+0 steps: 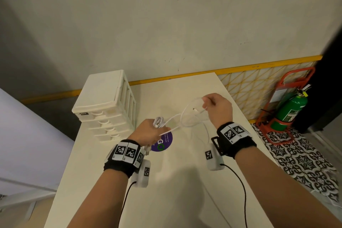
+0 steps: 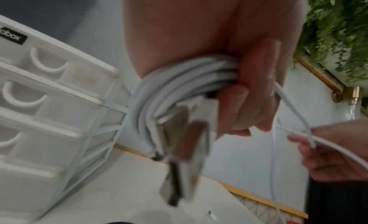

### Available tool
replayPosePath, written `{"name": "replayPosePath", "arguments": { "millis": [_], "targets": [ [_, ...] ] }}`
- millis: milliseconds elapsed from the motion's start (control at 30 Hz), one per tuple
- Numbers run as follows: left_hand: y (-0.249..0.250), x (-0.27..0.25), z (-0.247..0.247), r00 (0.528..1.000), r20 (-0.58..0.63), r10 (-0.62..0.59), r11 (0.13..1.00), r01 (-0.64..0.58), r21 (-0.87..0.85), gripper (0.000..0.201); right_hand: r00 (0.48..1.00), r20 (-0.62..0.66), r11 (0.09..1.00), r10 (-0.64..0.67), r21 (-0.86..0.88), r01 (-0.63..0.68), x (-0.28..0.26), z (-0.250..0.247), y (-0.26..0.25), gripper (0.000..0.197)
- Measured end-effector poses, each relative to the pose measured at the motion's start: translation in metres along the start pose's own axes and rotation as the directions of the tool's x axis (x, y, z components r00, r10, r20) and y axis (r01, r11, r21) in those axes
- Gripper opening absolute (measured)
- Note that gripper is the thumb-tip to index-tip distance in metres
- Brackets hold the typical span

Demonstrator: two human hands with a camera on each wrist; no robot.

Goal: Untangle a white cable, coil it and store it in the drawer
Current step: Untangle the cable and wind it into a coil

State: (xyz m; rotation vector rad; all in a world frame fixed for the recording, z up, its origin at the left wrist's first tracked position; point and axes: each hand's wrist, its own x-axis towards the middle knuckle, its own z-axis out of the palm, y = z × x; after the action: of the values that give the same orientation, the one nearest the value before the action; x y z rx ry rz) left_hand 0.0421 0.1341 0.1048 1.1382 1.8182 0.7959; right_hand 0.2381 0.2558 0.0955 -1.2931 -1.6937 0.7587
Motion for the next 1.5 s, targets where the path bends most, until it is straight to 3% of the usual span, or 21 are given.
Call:
{"name": "replayPosePath", "arguments": {
  "millis": [100, 167, 200, 267, 333, 400, 467, 533, 600, 700, 800, 867, 933, 1067, 1200, 1333, 1433, 1500],
  "targets": [
    [0.001, 0.002, 0.002, 0.998, -0.065, -0.008, 0.996, 0.002, -0.085, 0.034, 0.988, 0.079, 0.962, 0.136, -0.248, -0.112, 0.0, -0.001, 0.016, 0.017],
    [0.006, 0.003, 0.004, 0.996, -0.085, 0.006, 0.996, -0.013, -0.088, 0.034, 0.97, 0.18, 0.937, 0.164, -0.337, -0.096, -0.006, 0.004, 0.021, 0.022],
    [0.008, 0.005, 0.005, 0.995, -0.094, 0.011, 0.996, -0.02, -0.09, 0.035, 0.967, 0.23, 0.946, 0.107, -0.323, -0.028, -0.009, 0.005, 0.021, 0.033],
    [0.011, 0.007, 0.008, 0.995, -0.103, 0.016, 0.994, -0.027, -0.101, 0.035, 0.951, 0.278, 0.958, -0.133, -0.21, 0.196, -0.014, 0.006, 0.014, 0.052],
    [0.014, 0.008, 0.012, 0.992, -0.119, 0.036, 0.994, -0.048, -0.098, 0.035, 0.881, 0.331, 0.92, -0.339, -0.08, 0.384, -0.017, 0.008, 0.003, 0.049],
    [0.015, 0.009, 0.015, 0.987, -0.148, 0.056, 0.995, -0.069, -0.079, 0.036, 0.8, 0.442, 0.883, -0.406, -0.036, 0.468, -0.021, 0.013, -0.006, 0.029],
    [0.016, 0.008, 0.016, 0.984, -0.166, 0.072, 0.995, -0.082, -0.054, 0.037, 0.756, 0.552, 0.884, -0.352, -0.071, 0.463, -0.024, 0.017, -0.007, 0.024],
    [0.015, 0.009, 0.016, 0.984, -0.169, 0.062, 0.996, -0.073, -0.058, 0.036, 0.749, 0.615, 0.903, -0.247, -0.134, 0.407, -0.023, 0.018, -0.003, 0.033],
    [0.012, 0.009, 0.014, 0.984, -0.172, 0.047, 0.998, -0.055, -0.044, 0.033, 0.78, 0.598, 0.922, -0.187, -0.169, 0.35, -0.022, 0.014, 0.0, 0.028],
    [0.001, 0.01, 0.009, 0.984, -0.18, -0.004, 0.998, -0.007, -0.062, 0.029, 0.896, 0.414, 0.962, -0.158, -0.141, 0.235, -0.017, 0.004, 0.008, 0.017],
    [-0.013, 0.008, -0.004, 0.97, -0.226, -0.086, 0.979, 0.04, -0.201, 0.031, 0.991, 0.131, 0.985, 0.017, -0.172, 0.006, -0.007, -0.008, 0.031, 0.024],
    [-0.022, 0.007, -0.015, 0.962, -0.243, -0.125, 0.945, 0.04, -0.325, 0.034, 0.979, 0.038, 0.966, 0.199, -0.176, -0.19, -0.003, -0.016, 0.047, 0.027],
    [-0.028, 0.005, -0.024, 0.947, -0.287, -0.145, 0.913, 0.016, -0.408, 0.035, 0.935, 0.029, 0.926, 0.354, -0.154, -0.346, -0.004, -0.019, 0.058, 0.026],
    [-0.029, 0.003, -0.027, 0.919, -0.364, -0.154, 0.879, -0.041, -0.476, 0.04, 0.861, 0.086, 0.85, 0.501, -0.238, -0.471, -0.015, -0.009, 0.073, 0.023],
    [-0.02, 0.001, -0.013, 0.939, -0.332, -0.094, 0.915, -0.051, -0.401, 0.039, 0.899, 0.13, 0.857, 0.419, -0.384, -0.344, -0.023, -0.003, 0.067, 0.024],
    [-0.011, 0.001, 0.005, 0.959, -0.277, -0.061, 0.939, -0.039, -0.341, 0.036, 0.999, 0.045, 0.965, 0.006, -0.261, 0.006, -0.028, 0.001, 0.047, 0.052],
    [-0.008, 0.004, 0.01, 0.952, -0.297, -0.071, 0.943, -0.033, -0.331, 0.037, 0.983, 0.039, 0.943, -0.18, -0.279, 0.184, -0.025, 0.002, 0.038, 0.057],
    [-0.009, 0.007, 0.009, 0.933, -0.349, -0.09, 0.943, -0.033, -0.332, 0.04, 0.972, 0.204, 0.887, -0.119, -0.417, 0.196, -0.022, 0.0, 0.038, 0.049]
  ]
}}
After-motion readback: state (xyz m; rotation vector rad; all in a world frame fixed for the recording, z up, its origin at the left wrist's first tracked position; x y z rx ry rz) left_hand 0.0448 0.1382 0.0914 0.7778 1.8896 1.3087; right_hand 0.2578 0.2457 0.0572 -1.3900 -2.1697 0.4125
